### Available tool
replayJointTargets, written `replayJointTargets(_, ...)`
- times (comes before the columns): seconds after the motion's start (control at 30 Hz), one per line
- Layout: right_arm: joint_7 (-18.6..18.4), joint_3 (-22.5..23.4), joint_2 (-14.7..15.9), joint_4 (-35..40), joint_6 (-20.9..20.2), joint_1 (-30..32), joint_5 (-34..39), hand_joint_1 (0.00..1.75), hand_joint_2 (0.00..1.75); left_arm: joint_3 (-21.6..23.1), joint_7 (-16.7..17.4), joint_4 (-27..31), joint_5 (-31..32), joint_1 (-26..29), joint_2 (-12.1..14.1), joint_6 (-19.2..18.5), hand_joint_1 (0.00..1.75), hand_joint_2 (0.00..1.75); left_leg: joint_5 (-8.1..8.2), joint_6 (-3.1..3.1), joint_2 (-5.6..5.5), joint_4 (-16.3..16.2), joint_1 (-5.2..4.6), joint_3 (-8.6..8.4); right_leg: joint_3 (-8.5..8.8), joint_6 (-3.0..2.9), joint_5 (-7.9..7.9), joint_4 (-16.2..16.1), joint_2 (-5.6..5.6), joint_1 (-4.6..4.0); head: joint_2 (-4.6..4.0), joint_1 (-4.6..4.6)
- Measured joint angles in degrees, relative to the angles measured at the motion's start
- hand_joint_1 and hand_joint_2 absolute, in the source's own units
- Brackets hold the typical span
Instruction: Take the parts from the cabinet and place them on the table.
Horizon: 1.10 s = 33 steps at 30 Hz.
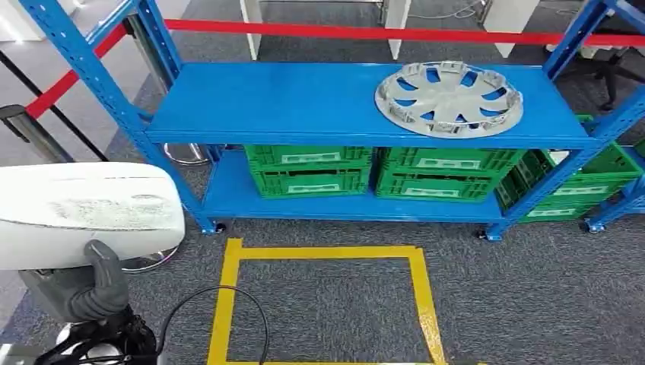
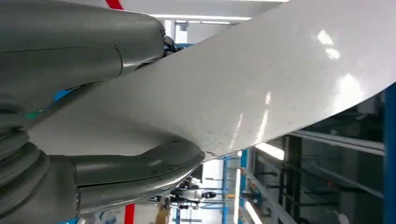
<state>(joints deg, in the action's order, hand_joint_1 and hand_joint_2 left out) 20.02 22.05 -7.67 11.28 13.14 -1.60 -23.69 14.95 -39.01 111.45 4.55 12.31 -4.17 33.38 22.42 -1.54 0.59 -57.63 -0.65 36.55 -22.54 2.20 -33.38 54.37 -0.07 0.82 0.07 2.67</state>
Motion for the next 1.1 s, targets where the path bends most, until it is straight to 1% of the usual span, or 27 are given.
replayJointTargets(0.03,0.02,-0.02,0.0,0.0,-0.09,-0.04,0.0,0.0,0.0,0.02,0.0,0.02,0.0,-0.05,0.0,-0.11,1.75,1.75,-0.74,0.2,0.1,-0.05,0.07,0.34,-1.24,-0.11,-0.12,0.09,0.04,-0.16,-0.02,-0.09)
replayJointTargets(0.1,-0.04,-0.04,-0.04,-0.02,-0.76,0.23,0.04,0.0,0.0,0.04,0.0,0.02,-0.24,0.08,0.0,-0.22,1.75,1.75,-1.94,1.03,0.09,0.23,0.15,0.7,-2.2,-1.08,0.75,0.43,-0.07,-0.24,-0.02,-0.2)
replayJointTargets(0.13,-0.07,-0.02,-0.09,-0.04,-1.27,0.23,0.07,0.0,0.0,0.02,0.0,0.02,-0.24,0.12,0.0,-0.24,1.75,1.75,-1.03,1.28,-0.18,-0.16,0.39,1.33,-2.87,-1.66,1.11,0.28,-0.43,0.08,-0.02,-0.22)
replayJointTargets(0.17,-0.24,0.0,-0.09,-0.04,-1.92,0.3,0.24,0.0,0.0,0.02,0.0,0.02,-0.18,0.19,0.02,-0.2,1.75,1.75,2.19,1.74,-0.3,-1.95,0.4,1.93,-3.6,-2.23,1.65,0.27,-0.44,0.07,-0.02,0.08)
replayJointTargets(0.2,-0.31,0.07,-0.07,-0.04,-2.3,0.31,0.42,0.0,0.0,0.02,0.0,0.04,-0.06,0.23,0.04,-0.11,1.75,1.75,5.86,2.09,-0.3,-5.28,0.59,2.66,-4.31,-2.54,2.25,0.27,-0.56,0.07,-0.02,0.28)
replayJointTargets(0.23,-0.31,0.15,-0.07,-0.04,-2.43,0.33,0.59,0.0,0.0,0.02,0.0,0.04,0.0,0.32,0.04,-0.07,1.75,1.75,9.08,2.4,-0.29,-9.29,0.75,3.35,-4.97,-2.63,2.91,0.27,-0.62,0.0,-0.02,0.22)
replayJointTargets(0.27,-0.31,0.2,-0.07,-0.04,-2.69,0.37,0.72,0.0,0.0,0.02,0.0,0.04,0.09,0.45,0.07,-0.04,1.75,1.75,11.07,2.63,-0.3,-13.74,0.86,3.9,-5.72,-2.62,3.54,0.31,-0.66,-0.07,-0.02,0.24)
replayJointTargets(0.3,-0.39,0.24,-0.07,-0.04,-2.73,0.46,0.57,0.0,0.0,0.02,0.0,0.04,0.11,0.52,0.07,-0.02,1.75,1.75,11.02,2.71,-0.3,-16.62,0.88,3.99,-6.43,-2.58,4.06,0.45,-0.73,-0.11,-0.02,0.28)
replayJointTargets(0.33,-0.61,0.2,-0.09,-0.04,-2.12,0.56,-0.47,0.0,0.0,0.02,0.0,0.04,0.11,0.61,0.07,-0.02,1.75,1.75,9.28,2.73,-0.31,-17.23,0.89,3.25,-7.09,-2.62,4.56,0.6,-1.31,-0.14,-0.02,0.24)
replayJointTargets(0.37,-0.74,-0.04,-0.09,-0.04,-1.38,0.7,-1.33,0.0,0.0,0.02,0.0,0.04,0.09,0.67,0.07,-0.02,1.75,1.75,6.96,2.63,-0.28,-15.63,0.89,1.53,-7.31,-2.57,4.98,0.79,-1.62,-0.18,-0.02,0.3)
replayJointTargets(0.4,-0.79,-0.11,-0.11,-0.04,-1.09,0.79,-1.58,0.0,0.0,0.02,0.0,0.04,0.09,0.67,0.07,0.0,1.75,1.75,5.31,2.42,-0.1,-12.01,0.87,-1.15,-7.91,-2.44,5.31,1.02,-1.98,-0.19,-0.02,0.3)
replayJointTargets(0.43,-0.83,-0.13,-0.17,-0.04,-0.98,0.83,-2.05,0.0,0.0,0.02,0.0,0.06,0.07,0.65,0.09,0.02,1.75,1.75,4.55,2.08,0.66,-6.89,0.8,-4.7,-8.27,-2.28,5.59,1.24,-2.36,-0.25,-0.02,0.3)
replayJointTargets(0.47,-0.85,-0.13,-0.17,-0.04,-0.96,0.86,-2.23,0.0,0.0,0.02,0.0,0.15,0.07,0.61,0.09,0.02,1.75,1.75,5.7,1.62,2.86,-1.41,0.49,-8.21,-8.47,-2.05,5.72,1.44,-2.72,-0.38,-0.02,0.28)
replayJointTargets(0.5,-0.85,-0.15,-0.22,-0.04,-0.96,0.88,-2.34,0.0,0.0,0.02,0.0,0.17,0.07,0.47,0.07,0.02,1.75,1.75,6.43,1.17,3.31,0.71,-0.03,-9.29,-8.71,-1.81,5.93,1.62,-3.31,-0.53,-0.02,0.26)
replayJointTargets(0.6,-1.29,-0.37,-0.37,-0.04,-0.94,0.82,-2.73,0.0,0.0,-0.04,0.0,0.22,0.04,0.58,0.09,0.02,1.75,1.75,6.88,0.15,1.93,1.91,-0.09,-8.7,-9.01,-0.87,6.51,1.73,-5.27,-0.65,-0.02,0.24)
replayJointTargets(0.63,-1.47,-0.44,-0.37,-0.04,-0.9,0.76,-2.86,0.0,0.0,-0.04,0.0,0.22,0.04,0.78,0.02,0.02,1.75,1.75,6.18,-0.37,1.42,2.55,0.48,-8.82,-9.85,-0.43,6.06,1.96,-4.83,-0.61,-0.02,0.35)
replayJointTargets(0.67,-1.55,-0.48,-0.37,-0.04,-0.9,0.7,-2.95,0.0,0.0,-0.15,0.0,0.22,0.0,0.74,0.02,0.02,1.75,1.75,5.95,-0.64,1.02,2.55,0.47,-8.55,-10.37,-0.03,4.65,3.36,-2.63,-0.55,-0.02,0.28)
replayJointTargets(0.7,-1.66,-0.5,-0.37,-0.04,-0.81,0.64,-3.02,0.0,0.0,-0.22,0.0,0.22,-0.04,0.74,0.0,0.02,1.75,1.75,5.64,-0.98,0.56,2.49,0.45,-8.13,-11.66,0.12,2.53,6.55,-0.95,-0.45,-0.02,0.09)
replayJointTargets(0.77,-2.18,-0.55,-0.37,-0.04,-1.0,0.9,-3.21,0.0,0.0,-0.26,0.0,0.22,-0.22,0.75,-0.02,-0.02,1.75,1.75,5.18,-1.3,-0.35,2.46,0.21,-7.39,-15.68,0.24,-2.02,15.98,-0.15,-0.45,-0.02,0.15)
replayJointTargets(0.8,-2.47,-0.59,-0.37,-0.07,-1.07,1.02,-3.24,0.0,0.0,-0.31,0.0,0.2,-0.31,0.78,-0.02,-0.04,1.75,1.75,4.96,-1.32,-0.88,2.34,0.11,-7.05,-17.05,0.23,-3.11,19.16,-0.14,-0.45,-0.02,0.13)
replayJointTargets(0.83,-2.69,-0.63,-0.37,-0.07,-1.11,1.1,-3.28,0.0,0.0,-0.35,0.0,0.2,-0.33,0.81,-0.02,-0.09,1.75,1.75,4.72,-1.27,-1.58,2.16,0.03,-6.68,-17.4,0.12,-2.8,20.12,-0.14,-0.44,-0.02,0.2)
replayJointTargets(0.87,-2.73,-0.68,-0.37,-0.07,-1.14,1.12,-3.34,0.0,0.0,-0.39,0.0,0.2,-0.35,0.81,-0.02,-0.11,1.75,1.75,4.63,-1.16,-2.29,1.95,0.0,-6.41,-16.09,-0.01,-1.06,18.08,-0.07,-0.45,-0.02,0.15)
replayJointTargets(0.9,-2.73,-0.74,-0.37,-0.07,-1.16,1.09,-3.39,0.0,0.0,-0.42,0.0,0.2,-0.37,0.81,-0.02,-0.11,1.75,1.75,4.6,-1.11,-2.87,1.69,0.0,-6.24,-13.84,-0.15,1.21,14.11,0.13,-0.46,-0.02,0.17)
replayJointTargets(0.93,-2.75,-0.77,-0.37,-0.07,-1.18,1.04,-3.41,0.0,0.0,-0.44,0.0,0.2,-0.37,0.8,-0.02,-0.13,1.75,1.75,4.61,-1.09,-3.52,1.35,0.01,-6.12,-10.59,-0.37,3.89,8.31,0.8,-0.42,-0.02,0.13)
replayJointTargets(0.97,-2.9,-0.85,-0.37,-0.07,-1.25,0.96,-3.48,0.0,0.0,-0.48,0.0,0.2,-0.37,0.79,-0.02,-0.15,1.75,1.75,4.69,-0.96,-4.01,1.0,0.08,-5.91,-8.11,-0.59,4.68,3.32,3.39,-0.23,-0.02,0.15)
replayJointTargets(1.0,-3.02,-0.92,-0.37,-0.09,-1.38,0.92,-3.56,0.0,0.0,-0.52,0.0,0.2,-0.37,0.68,-0.02,-0.18,1.75,1.75,4.69,-0.62,-4.53,0.57,-0.25,-5.36,-7.37,-0.69,3.75,2.11,4.86,-0.04,-0.02,0.19)
replayJointTargets(1.1,-3.39,-0.98,-0.37,-0.09,-1.77,1.09,-3.83,0.0,0.0,-0.59,0.0,0.2,-0.35,0.63,-0.02,-0.48,1.75,1.75,3.98,0.48,-6.39,0.41,0.29,-4.44,-7.29,-1.21,3.98,2.47,3.14,-0.38,0.0,0.2)
